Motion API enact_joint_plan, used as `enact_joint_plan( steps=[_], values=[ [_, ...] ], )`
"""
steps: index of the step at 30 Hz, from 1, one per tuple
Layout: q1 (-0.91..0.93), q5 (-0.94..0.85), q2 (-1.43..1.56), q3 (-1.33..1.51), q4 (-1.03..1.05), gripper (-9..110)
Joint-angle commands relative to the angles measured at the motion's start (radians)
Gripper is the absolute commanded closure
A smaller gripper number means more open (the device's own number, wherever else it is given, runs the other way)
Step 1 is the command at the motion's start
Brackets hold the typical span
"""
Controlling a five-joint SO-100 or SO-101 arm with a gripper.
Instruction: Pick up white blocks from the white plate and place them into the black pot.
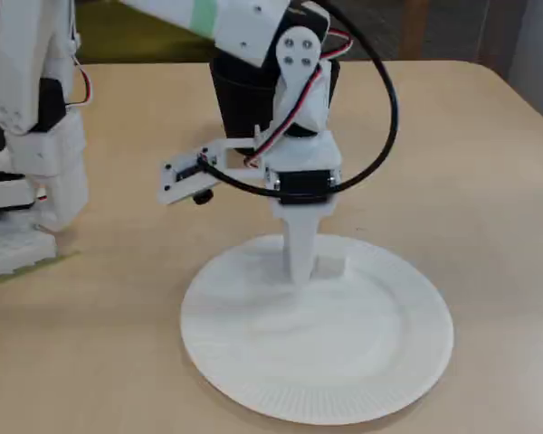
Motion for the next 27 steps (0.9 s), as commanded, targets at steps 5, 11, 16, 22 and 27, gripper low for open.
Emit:
enact_joint_plan(
  steps=[5, 11, 16, 22, 27],
  values=[
    [0.005, -0.025, -0.028, -0.075, -0.018, 88],
    [0.025, -0.072, -0.029, -0.08, -0.034, 98],
    [0.048, -0.135, -0.034, -0.11, -0.035, 104],
    [0.086, -0.457, -0.028, -0.311, -0.081, 104],
    [0.012, -0.905, -0.046, -0.6, -0.146, 104]
  ],
)
